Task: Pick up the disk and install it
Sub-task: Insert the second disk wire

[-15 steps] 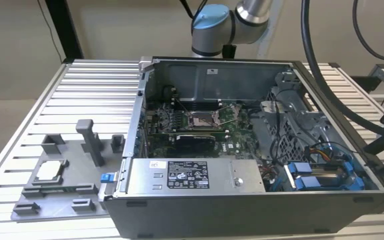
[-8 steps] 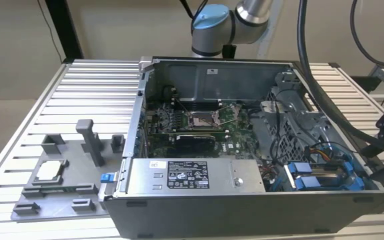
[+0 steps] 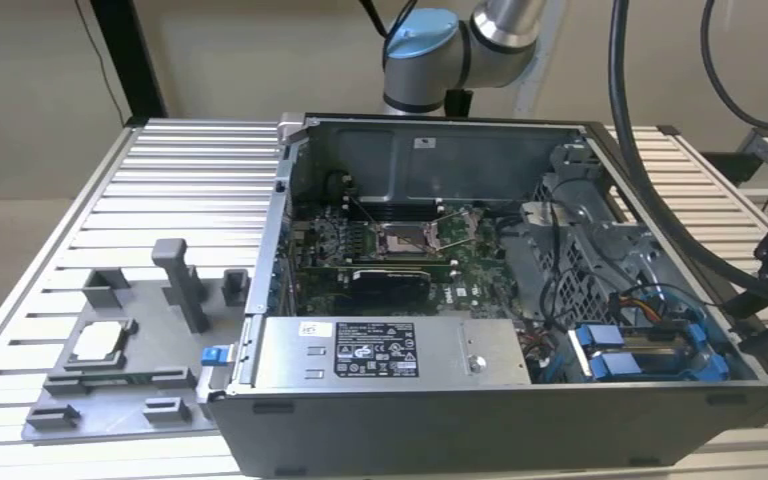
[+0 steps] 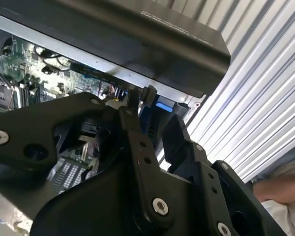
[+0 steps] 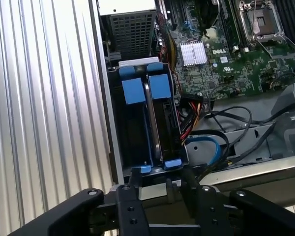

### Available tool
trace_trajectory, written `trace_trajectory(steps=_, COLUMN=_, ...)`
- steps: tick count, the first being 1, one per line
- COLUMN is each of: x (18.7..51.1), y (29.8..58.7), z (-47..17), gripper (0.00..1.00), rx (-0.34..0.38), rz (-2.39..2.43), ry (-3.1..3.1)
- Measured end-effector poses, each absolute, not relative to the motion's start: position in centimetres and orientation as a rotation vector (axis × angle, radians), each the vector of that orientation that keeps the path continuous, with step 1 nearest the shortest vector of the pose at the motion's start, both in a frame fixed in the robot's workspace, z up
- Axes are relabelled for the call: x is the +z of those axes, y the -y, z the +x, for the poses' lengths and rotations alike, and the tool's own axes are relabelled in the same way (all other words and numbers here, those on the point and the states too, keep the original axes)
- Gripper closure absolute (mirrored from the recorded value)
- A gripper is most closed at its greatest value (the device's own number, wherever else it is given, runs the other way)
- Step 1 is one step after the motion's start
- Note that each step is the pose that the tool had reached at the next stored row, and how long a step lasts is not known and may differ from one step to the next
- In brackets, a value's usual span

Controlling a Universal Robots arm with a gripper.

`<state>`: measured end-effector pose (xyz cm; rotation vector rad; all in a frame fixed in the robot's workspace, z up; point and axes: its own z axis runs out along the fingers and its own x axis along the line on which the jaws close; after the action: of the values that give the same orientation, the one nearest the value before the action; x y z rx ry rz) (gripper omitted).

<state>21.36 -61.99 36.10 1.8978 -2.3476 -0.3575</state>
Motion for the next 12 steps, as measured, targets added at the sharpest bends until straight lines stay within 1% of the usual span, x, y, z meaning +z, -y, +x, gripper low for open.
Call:
trace_trajectory(steps=8, x=36.10, y=61.82, z=21.49, gripper=0.00, rx=-0.362, rz=1.900, ry=2.348)
trace_trajectory(steps=12, x=36.10, y=61.81, z=21.54, gripper=0.00, rx=-0.403, rz=1.914, ry=2.356)
